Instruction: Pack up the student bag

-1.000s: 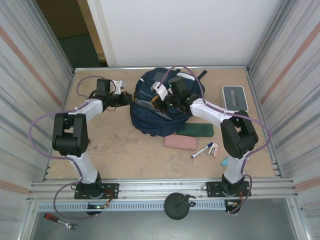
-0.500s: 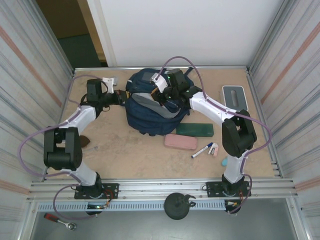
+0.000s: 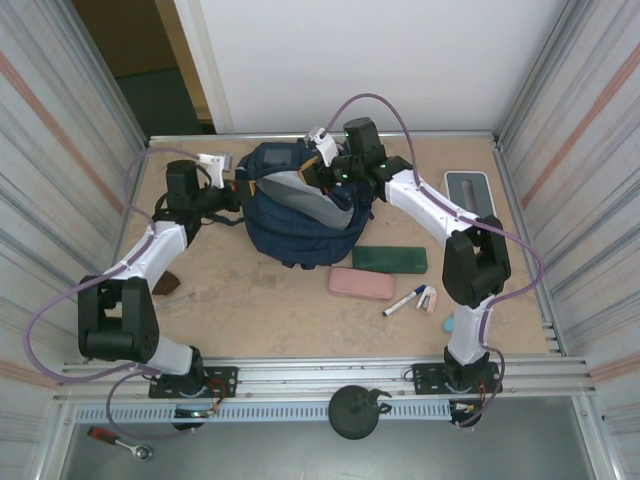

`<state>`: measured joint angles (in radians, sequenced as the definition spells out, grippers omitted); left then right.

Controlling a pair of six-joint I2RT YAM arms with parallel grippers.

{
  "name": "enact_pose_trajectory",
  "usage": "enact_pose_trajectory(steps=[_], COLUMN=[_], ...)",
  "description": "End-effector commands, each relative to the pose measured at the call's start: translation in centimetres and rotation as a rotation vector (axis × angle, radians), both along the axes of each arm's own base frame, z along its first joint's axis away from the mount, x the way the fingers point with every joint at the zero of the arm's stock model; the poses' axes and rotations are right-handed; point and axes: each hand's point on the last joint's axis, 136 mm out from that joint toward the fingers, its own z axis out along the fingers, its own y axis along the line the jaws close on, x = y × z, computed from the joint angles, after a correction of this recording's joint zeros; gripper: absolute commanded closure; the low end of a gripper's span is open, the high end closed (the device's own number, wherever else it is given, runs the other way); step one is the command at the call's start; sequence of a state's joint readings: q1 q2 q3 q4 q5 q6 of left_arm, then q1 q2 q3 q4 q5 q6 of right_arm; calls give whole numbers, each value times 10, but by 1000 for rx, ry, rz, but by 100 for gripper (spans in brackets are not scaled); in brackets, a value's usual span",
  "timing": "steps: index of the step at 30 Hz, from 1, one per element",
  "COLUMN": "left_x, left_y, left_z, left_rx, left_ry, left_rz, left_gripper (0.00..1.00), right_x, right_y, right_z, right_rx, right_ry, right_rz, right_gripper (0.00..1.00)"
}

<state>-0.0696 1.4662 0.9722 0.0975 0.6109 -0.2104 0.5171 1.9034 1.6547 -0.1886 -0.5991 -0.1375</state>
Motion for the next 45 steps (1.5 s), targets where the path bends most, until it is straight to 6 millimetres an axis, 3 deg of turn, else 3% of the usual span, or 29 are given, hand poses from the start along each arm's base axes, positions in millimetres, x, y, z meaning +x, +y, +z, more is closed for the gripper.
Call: enact_pose_trajectory(steps=[1, 7, 11, 18, 23, 26, 29, 33, 38, 42, 45], left_x=[18, 32, 43, 77, 99, 101, 89, 62, 23, 9, 5], left_y=[27, 63, 74, 89, 91, 92, 96, 91, 49, 12, -7], left_z=[0, -19, -27, -66, -87, -92, -76, -30, 37, 51, 55], left_rx=[46, 27, 40, 81, 56, 59, 61, 63, 148, 305, 375], left_ry=[-2, 68, 87, 198, 247, 262, 215, 53, -286, -427, -493], left_rz=[96, 214, 241, 314, 340, 339, 364, 334, 131, -21, -130], left_gripper=[100, 100, 100, 100, 89, 81, 68, 54, 36, 30, 29], right_x=[0, -7, -10, -14, -14, -7, 3, 6, 7, 17, 19], right_y=[-14, -27, -29, -14, 1, 1, -6, -13, -15, -15, -13], right_z=[39, 39, 35, 38, 40, 38, 32, 26, 28, 26, 26], right_rx=[117, 117, 112, 140, 145, 132, 94, 29, 4, -21, -46], right_ry=[-27, -36, -23, -9, -4, -4, -7, -25, -33, 8, 37], right_rz=[47, 83, 101, 141, 156, 125, 68, 37, 41, -18, -40], right_gripper=[100, 100, 100, 100, 100, 100, 100, 99, 87, 78, 79])
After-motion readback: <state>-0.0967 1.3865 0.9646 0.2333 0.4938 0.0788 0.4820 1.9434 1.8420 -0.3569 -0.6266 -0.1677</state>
